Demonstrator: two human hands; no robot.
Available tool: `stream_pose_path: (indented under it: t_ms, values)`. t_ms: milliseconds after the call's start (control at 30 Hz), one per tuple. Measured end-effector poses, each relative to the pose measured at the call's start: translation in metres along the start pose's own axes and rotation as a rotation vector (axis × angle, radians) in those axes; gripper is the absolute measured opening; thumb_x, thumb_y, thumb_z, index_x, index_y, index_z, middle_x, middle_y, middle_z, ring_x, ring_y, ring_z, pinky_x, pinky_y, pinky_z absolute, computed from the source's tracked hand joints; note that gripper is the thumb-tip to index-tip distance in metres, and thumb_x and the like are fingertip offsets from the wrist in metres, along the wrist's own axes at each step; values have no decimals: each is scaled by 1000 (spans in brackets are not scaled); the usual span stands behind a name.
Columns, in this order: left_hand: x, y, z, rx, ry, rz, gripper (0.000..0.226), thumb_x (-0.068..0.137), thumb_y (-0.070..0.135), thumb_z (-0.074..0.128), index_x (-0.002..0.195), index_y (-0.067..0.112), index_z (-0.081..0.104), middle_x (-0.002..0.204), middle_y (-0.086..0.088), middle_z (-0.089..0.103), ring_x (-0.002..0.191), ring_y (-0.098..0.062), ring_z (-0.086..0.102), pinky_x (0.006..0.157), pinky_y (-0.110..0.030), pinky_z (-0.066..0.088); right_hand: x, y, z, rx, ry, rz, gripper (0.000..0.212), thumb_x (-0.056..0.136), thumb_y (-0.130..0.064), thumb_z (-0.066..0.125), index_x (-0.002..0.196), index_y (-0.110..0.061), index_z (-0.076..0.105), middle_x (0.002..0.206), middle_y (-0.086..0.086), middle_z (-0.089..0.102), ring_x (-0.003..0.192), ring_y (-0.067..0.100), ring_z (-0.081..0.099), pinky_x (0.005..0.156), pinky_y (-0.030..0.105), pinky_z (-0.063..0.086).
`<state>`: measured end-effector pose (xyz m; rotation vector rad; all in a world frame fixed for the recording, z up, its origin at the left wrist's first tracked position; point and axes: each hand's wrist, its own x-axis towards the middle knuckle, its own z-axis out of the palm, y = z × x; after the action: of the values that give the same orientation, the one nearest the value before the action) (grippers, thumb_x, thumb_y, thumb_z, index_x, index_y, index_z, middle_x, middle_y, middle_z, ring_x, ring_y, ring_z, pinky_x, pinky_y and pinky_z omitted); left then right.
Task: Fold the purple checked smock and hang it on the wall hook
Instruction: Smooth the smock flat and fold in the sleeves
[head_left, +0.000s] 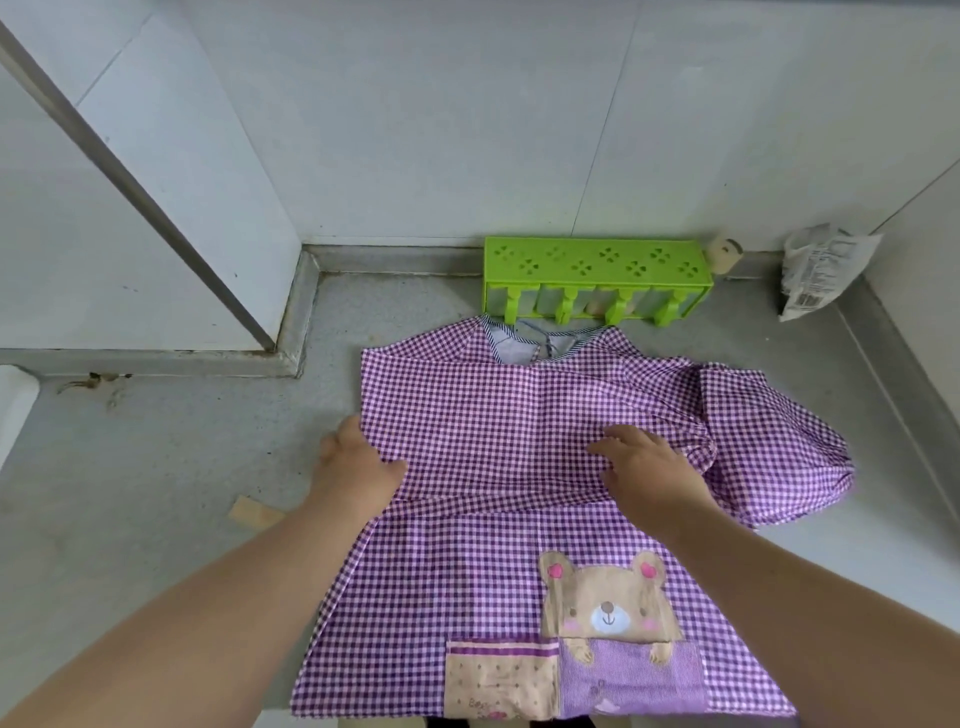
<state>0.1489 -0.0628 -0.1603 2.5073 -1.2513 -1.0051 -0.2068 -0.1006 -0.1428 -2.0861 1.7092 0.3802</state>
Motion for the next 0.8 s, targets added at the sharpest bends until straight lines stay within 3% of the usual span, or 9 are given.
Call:
stream_pose_path:
  t_ms: [100,167,267,367,500,567,633,700,800]
  values:
    - [10,3,2,-191,-61,-109,31,98,34,66,115,11,55,99,-1,64,81,-17,63,70,-32,55,1,-12,10,15,-85,27,70,100,-48,59,160,-44,24,172,-12,12,158,23,17,121,54,34]
    - [10,5,1,-184,-175,-106,16,100,36,63,101,20,65,103,-4,72,83,-20,67,78,-34,55,2,-13,13,15,-95,37,77,98,-53,60,162,-45,17,173,-12,6,159,21,11,121,55,34]
    - [16,4,-3,-227,-181,-88,30,101,39,61,118,17,71,114,-6,74,97,-27,71,94,-45,59,4,-11,11,-62,-97,-2,87,95,-62,60,163,-44,9,174,-7,-1,161,23,4,125,54,22]
    - [19,2,-16,-246,-65,-73,31,105,32,59,126,12,70,115,-8,73,96,-27,70,85,-40,57,5,-12,3,-71,-125,26,95,92,-69,59,163,-45,3,174,-4,-8,161,25,-2,125,57,18]
    - [29,-13,-23,-158,-35,-83,36,106,33,58,135,13,66,125,-10,72,98,-26,66,87,-39,53,7,-14,2,-56,-148,73,100,89,-75,56,162,-49,-8,173,-2,-16,161,27,-6,122,61,23]
    - [33,-20,-23,-122,-57,-116,36,99,37,65,125,12,66,120,-12,72,96,-28,68,89,-44,58,9,-13,4,-53,-157,71,102,89,-76,54,161,-49,-13,173,-2,-20,160,28,-8,122,61,22]
    - [31,-19,-22,56,19,-125,59,84,46,78,127,14,54,128,-12,61,107,-31,63,95,-50,58,11,-10,6,-51,-160,55,103,89,-77,54,160,-48,-15,172,-1,-22,160,29,-10,124,59,19]
    - [16,-6,-19,335,145,75,84,81,49,82,147,23,37,146,-8,42,131,-32,48,110,-49,48,12,-5,4,-37,-171,29,104,89,-76,56,161,-47,-13,172,-1,-22,160,28,-11,125,58,17]
    - [-6,30,-4,584,52,580,77,93,50,70,158,35,30,167,2,25,153,-26,28,126,-48,32,9,7,0,4,-112,23,94,91,-69,58,165,-42,6,174,-5,-7,161,26,-2,125,55,18]
